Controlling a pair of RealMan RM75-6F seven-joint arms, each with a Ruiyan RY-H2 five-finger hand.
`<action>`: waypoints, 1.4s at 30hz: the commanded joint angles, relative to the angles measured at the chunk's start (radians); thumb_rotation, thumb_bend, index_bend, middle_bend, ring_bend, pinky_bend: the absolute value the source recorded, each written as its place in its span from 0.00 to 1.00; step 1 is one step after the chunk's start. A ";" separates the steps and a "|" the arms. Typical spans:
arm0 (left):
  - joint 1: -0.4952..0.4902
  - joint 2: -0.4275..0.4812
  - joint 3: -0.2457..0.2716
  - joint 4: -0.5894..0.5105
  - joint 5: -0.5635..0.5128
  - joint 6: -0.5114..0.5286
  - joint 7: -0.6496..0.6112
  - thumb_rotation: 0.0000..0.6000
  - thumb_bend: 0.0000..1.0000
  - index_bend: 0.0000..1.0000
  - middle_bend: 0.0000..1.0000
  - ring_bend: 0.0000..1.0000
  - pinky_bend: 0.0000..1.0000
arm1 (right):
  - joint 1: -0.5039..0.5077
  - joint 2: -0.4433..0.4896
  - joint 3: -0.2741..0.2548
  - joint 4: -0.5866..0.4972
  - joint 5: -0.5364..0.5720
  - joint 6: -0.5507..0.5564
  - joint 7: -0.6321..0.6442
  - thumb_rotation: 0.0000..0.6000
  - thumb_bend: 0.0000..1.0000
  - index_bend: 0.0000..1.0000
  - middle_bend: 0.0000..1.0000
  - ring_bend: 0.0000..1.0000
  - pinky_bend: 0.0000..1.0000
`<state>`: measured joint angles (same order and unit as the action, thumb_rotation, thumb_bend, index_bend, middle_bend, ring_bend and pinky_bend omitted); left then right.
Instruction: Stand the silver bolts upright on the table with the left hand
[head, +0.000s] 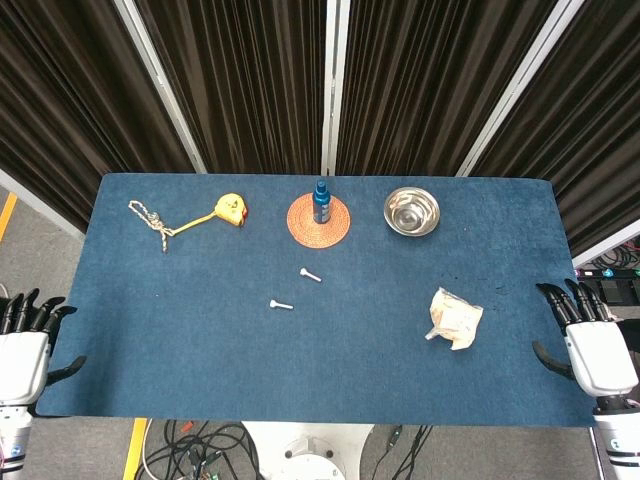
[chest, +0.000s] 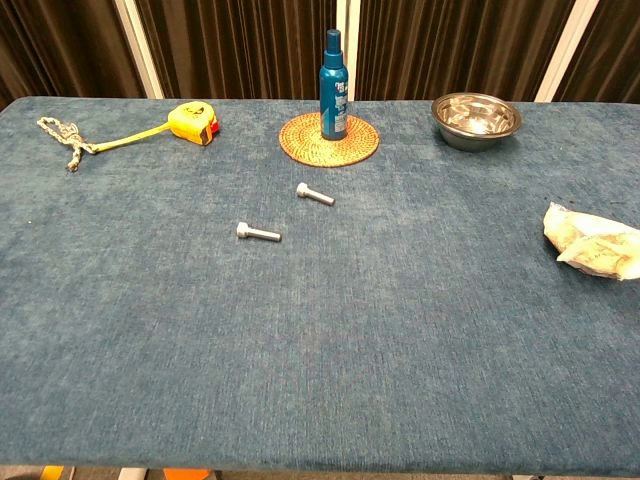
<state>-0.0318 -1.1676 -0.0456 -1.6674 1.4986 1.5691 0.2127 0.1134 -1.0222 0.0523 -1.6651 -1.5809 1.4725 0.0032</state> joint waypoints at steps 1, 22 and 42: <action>-0.002 0.001 0.000 0.001 0.001 -0.003 0.001 1.00 0.09 0.28 0.18 0.00 0.00 | 0.000 0.000 0.000 -0.001 0.001 0.000 -0.002 1.00 0.19 0.09 0.14 0.00 0.02; -0.392 0.013 -0.125 -0.241 0.012 -0.459 0.106 1.00 0.09 0.32 0.18 0.00 0.00 | 0.009 0.013 -0.008 -0.021 -0.032 0.002 -0.033 1.00 0.19 0.09 0.14 0.00 0.02; -0.812 -0.527 -0.172 0.057 -0.651 -0.639 0.634 1.00 0.19 0.39 0.21 0.04 0.00 | -0.010 0.026 -0.008 -0.031 0.004 0.010 -0.046 1.00 0.19 0.09 0.14 0.00 0.02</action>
<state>-0.8004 -1.6430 -0.2163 -1.6575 0.8948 0.9185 0.8089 0.1037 -0.9960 0.0448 -1.6963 -1.5770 1.4821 -0.0425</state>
